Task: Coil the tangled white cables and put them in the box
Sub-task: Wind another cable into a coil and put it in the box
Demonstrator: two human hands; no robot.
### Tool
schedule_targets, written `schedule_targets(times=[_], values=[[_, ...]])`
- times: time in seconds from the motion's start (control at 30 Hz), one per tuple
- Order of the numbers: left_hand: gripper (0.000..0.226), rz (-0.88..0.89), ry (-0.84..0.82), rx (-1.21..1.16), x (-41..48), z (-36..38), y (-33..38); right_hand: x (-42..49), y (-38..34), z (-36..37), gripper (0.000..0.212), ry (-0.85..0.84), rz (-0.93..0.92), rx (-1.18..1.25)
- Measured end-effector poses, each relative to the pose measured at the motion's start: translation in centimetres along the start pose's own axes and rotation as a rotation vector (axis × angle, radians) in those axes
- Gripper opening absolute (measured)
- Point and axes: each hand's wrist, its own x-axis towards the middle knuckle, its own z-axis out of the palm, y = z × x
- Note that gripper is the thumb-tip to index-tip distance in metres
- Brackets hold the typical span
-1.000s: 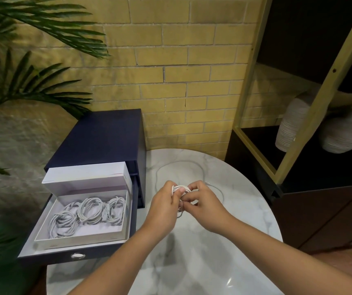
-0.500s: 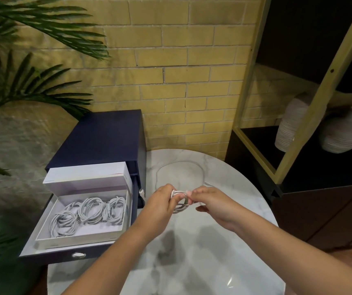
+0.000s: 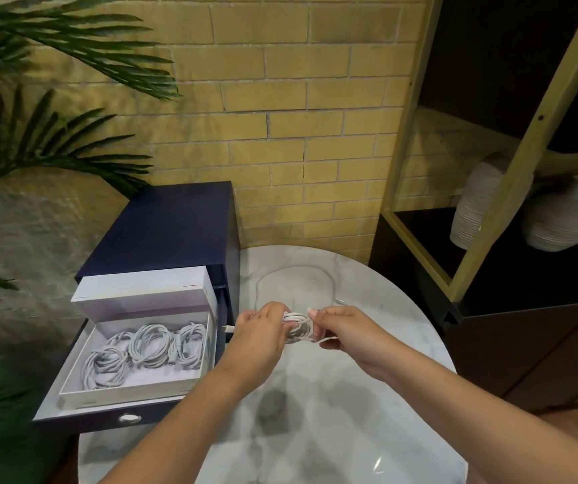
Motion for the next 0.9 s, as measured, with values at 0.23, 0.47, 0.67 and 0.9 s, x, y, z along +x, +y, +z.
schedule_targets(times=[0.23,0.47,0.67,0.9], values=[[0.015,-0.008,-0.008,0.016,-0.3,0.1,-0.1,-0.4,0.0,-0.5,0.033,-0.058,0.038,-0.071],[0.023,-0.073,-0.117,-0.123,-0.6,0.8,-1.5,-0.6,-0.2,-1.6,0.028,-0.079,-0.020,-0.325],[0.024,-0.056,-0.199,-0.211,-0.6,1.1,-1.3,0.1,-1.5,-2.1,0.024,-0.015,-0.180,-0.613],[0.039,-0.329,-0.298,-0.850,-0.6,0.2,0.1,0.6,-1.8,-3.1,0.023,0.022,-0.251,-0.758]])
